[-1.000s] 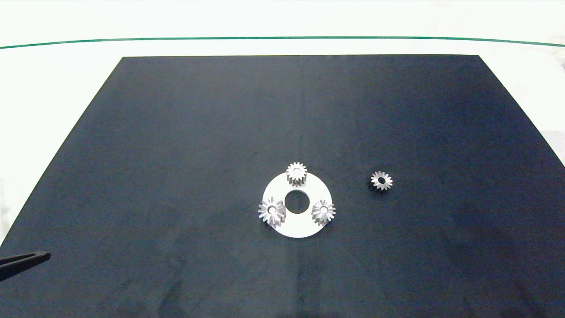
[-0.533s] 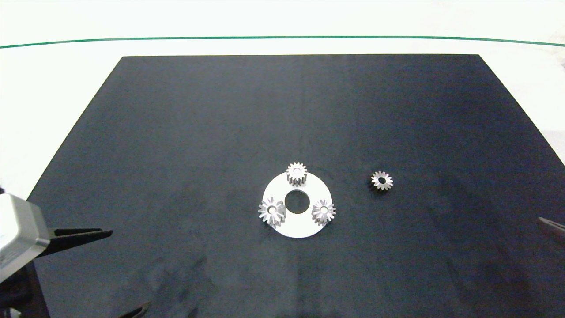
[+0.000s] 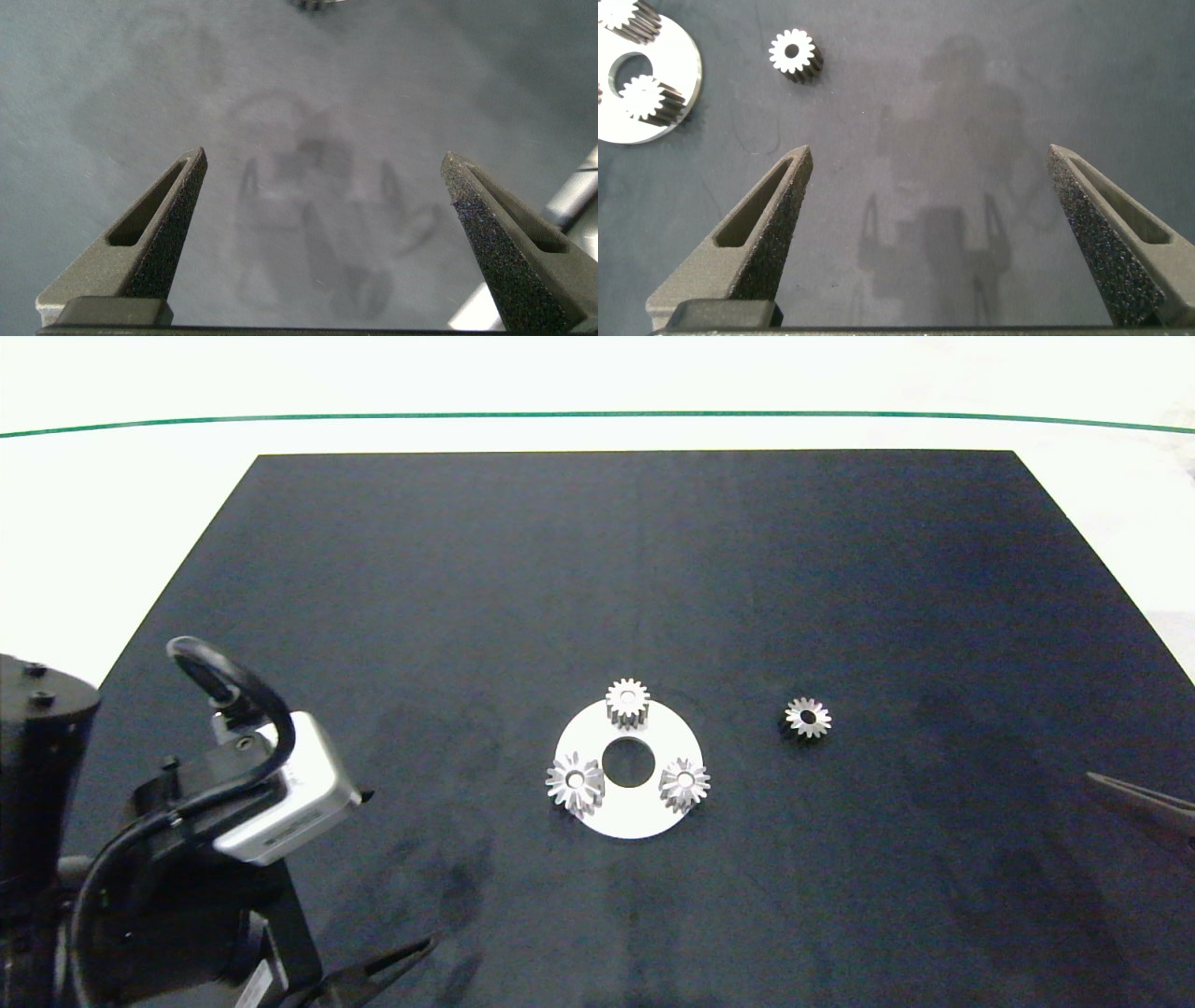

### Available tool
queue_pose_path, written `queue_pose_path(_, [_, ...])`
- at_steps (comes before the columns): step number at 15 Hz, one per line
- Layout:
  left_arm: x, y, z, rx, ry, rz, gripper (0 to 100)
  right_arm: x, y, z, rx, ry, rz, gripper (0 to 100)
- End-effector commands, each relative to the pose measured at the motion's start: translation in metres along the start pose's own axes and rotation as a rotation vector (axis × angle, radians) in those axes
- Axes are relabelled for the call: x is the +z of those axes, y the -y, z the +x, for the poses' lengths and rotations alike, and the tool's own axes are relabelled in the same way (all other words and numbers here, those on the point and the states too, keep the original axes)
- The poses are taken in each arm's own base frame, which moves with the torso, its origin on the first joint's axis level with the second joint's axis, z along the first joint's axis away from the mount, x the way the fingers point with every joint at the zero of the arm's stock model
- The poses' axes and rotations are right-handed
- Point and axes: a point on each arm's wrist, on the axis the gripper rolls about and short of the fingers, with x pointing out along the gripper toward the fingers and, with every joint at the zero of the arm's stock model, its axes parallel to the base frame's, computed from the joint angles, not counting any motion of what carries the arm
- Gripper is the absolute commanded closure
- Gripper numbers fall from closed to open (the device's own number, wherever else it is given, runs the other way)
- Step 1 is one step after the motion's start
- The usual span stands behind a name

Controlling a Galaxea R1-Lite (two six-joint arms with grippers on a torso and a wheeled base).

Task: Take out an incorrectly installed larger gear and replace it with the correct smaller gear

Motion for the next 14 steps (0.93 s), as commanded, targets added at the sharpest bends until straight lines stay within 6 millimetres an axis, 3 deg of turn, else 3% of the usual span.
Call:
queue_pose_path(1, [0.017,0.004,0.036,0.027,-0.015,0.072,0,0.0,0.0,0.001,-0.003,-0.005,0.001,0])
queue_pose_path(9, [0.048,0.009,0.092,0.021,-0.05,0.098,0,-0.001,0.001,0.0,-0.01,-0.003,0.015,0])
queue_pose_path(14, [0.06,0.008,0.114,0.019,-0.056,0.095,0,-0.001,0.001,0.0,-0.01,-0.003,0.017,0])
